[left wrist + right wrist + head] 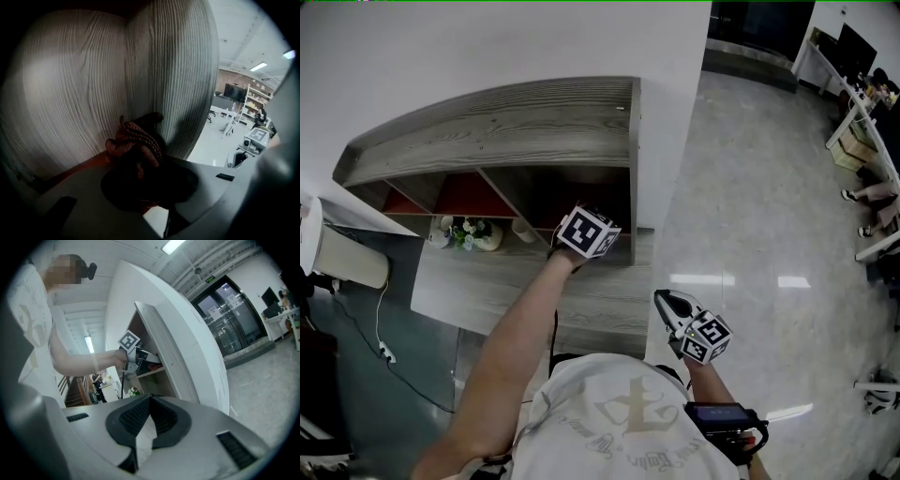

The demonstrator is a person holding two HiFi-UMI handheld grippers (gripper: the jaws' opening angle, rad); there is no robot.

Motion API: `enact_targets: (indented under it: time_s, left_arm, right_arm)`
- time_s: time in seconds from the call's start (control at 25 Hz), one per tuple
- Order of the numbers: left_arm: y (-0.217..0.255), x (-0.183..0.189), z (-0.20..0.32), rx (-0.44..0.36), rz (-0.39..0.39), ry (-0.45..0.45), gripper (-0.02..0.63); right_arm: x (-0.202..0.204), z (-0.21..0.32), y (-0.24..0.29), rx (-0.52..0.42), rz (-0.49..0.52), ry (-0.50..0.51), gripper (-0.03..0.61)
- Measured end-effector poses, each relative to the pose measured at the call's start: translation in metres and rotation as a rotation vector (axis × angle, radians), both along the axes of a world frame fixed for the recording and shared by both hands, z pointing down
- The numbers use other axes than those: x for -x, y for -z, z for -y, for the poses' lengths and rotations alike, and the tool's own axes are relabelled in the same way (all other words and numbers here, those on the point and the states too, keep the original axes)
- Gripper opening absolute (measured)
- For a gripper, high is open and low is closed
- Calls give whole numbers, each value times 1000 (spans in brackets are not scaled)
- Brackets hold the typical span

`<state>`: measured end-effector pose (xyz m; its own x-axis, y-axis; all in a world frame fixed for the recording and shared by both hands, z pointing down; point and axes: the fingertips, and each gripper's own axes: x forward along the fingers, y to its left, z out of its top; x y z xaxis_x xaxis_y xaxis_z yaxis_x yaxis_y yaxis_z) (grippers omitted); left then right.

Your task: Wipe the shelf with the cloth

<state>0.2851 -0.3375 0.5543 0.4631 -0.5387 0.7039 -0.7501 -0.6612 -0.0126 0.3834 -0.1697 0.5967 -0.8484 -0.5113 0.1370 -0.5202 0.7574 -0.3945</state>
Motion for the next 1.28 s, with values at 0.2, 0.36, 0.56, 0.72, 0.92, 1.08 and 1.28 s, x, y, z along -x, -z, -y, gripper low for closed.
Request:
enact_targets:
  time_s: [0.2,0.36,0.56,0.72,0.92,1.08,1.28]
  left_arm:
    - [-7,-8,-8,1,-21,-19,97]
    - [-4,-5,-18,-42,-51,15,95]
    - [1,1,-33,-141,-113,84,95]
    - [-2,14,-58,-186,-170,146,97]
    - [-8,33,-99,-221,-249,198,96]
    - [-12,47,-138,-230,-293,241,95]
    - [-16,91,-174,-240,-351,301,95]
  right_arm:
    - [4,0,-4,-7,-11,5,5]
    - [19,-3,-6,-13,-19,39,5]
    - [31,-9,-4,-13,-27,69,5]
    - [38,-18,-1,-13,-27,77,5]
    - [44,-31,4,-19,-30,88,5]
    - [45,-43,12,-32,-33,102,5]
    - [73,-47,17,-39,-29,113,5]
